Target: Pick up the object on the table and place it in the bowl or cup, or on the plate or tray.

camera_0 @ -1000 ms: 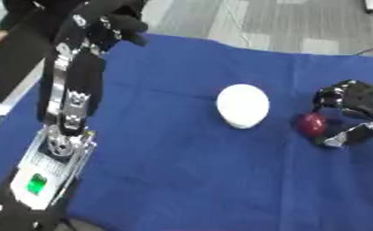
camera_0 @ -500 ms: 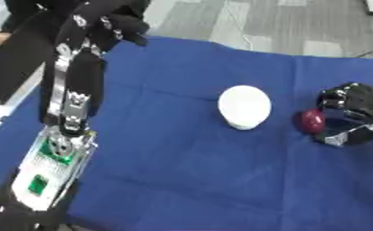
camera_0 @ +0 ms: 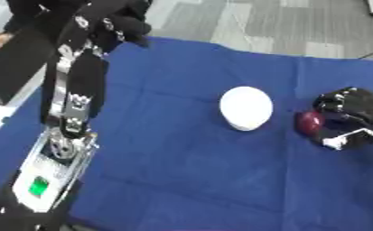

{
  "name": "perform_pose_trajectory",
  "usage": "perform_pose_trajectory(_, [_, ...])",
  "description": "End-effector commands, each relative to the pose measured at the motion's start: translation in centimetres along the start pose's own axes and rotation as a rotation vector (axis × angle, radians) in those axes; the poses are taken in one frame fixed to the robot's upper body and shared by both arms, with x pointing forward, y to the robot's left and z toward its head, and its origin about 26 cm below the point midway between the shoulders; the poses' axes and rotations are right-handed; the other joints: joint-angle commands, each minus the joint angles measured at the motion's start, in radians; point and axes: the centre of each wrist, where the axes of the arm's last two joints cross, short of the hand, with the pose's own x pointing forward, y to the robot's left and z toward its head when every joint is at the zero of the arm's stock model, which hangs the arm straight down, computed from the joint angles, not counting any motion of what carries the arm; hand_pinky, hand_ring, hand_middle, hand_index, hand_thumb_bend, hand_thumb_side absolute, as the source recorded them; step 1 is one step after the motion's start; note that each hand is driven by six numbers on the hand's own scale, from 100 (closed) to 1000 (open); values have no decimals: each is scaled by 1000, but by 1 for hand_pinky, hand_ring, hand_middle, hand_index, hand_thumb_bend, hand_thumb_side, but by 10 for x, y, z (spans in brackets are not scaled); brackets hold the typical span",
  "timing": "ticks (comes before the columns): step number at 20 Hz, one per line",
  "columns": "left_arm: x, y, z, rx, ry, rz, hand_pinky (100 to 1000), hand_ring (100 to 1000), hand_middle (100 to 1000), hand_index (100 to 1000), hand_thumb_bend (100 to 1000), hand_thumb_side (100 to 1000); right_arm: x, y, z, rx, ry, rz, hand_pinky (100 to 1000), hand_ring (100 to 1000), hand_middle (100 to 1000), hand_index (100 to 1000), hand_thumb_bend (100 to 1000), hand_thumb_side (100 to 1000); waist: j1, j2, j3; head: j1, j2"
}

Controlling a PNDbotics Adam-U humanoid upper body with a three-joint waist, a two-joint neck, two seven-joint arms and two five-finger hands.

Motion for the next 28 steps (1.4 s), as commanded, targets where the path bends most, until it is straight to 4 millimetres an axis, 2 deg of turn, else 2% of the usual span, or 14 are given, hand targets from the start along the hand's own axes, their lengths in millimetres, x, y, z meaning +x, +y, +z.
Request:
perform_pose_trajectory(1, [5, 1, -6, -2, -29, 5, 561, 672, 765, 842, 233, 872, -7, -14, -6, -61, -33, -4, 452, 565, 693, 739, 535, 890, 0, -16, 1, 2, -11])
perform_pose_trajectory(10, [5, 1, -6, -3, -30, 5, 561, 672, 765, 842, 233, 872, -3, -20, -16, -68, -46, -35, 449, 566, 694, 754, 522, 957, -2, -19, 2, 4, -12])
perform_pose_trajectory(16, [5, 1, -7, -3, -33, 6, 561, 672, 764, 842, 233, 873, -5, -24, -13, -78, -39, -43, 427, 547, 647, 709, 508, 921, -3, -18, 5, 6, -16])
perform_pose_trajectory(17, [5, 1, -7, -3, -34, 6, 561, 672, 764, 842, 233, 873, -6, -24, -13, -85, -37, -44, 357, 512, 592, 676, 515, 880, -3, -17, 5, 7, -15])
perform_pose_trajectory(19, [5, 1, -7, -3, -34, 6, 561, 672, 764, 842, 233, 873, -6, -25, -11, -98, -34, -46, 221, 472, 554, 656, 510, 814, -4, -17, 5, 7, -14])
perform_pose_trajectory(20, [5, 1, -7, -3, -34, 6, 561, 672, 764, 842, 233, 873, -6, -24, -11, -102, -32, -49, 100, 436, 530, 653, 494, 770, -4, -17, 4, 7, -14])
perform_pose_trajectory(23, [5, 1, -7, -3, -33, 5, 561, 672, 764, 842, 233, 873, -6, -20, -10, -101, -25, -71, 100, 350, 507, 650, 494, 663, -3, -17, 4, 6, -14])
perform_pose_trajectory(28, [5, 1, -6, -4, -31, 4, 560, 672, 764, 842, 233, 873, -5, -17, -7, -85, -16, -101, 100, 347, 523, 653, 503, 664, -1, -16, 1, 3, -15])
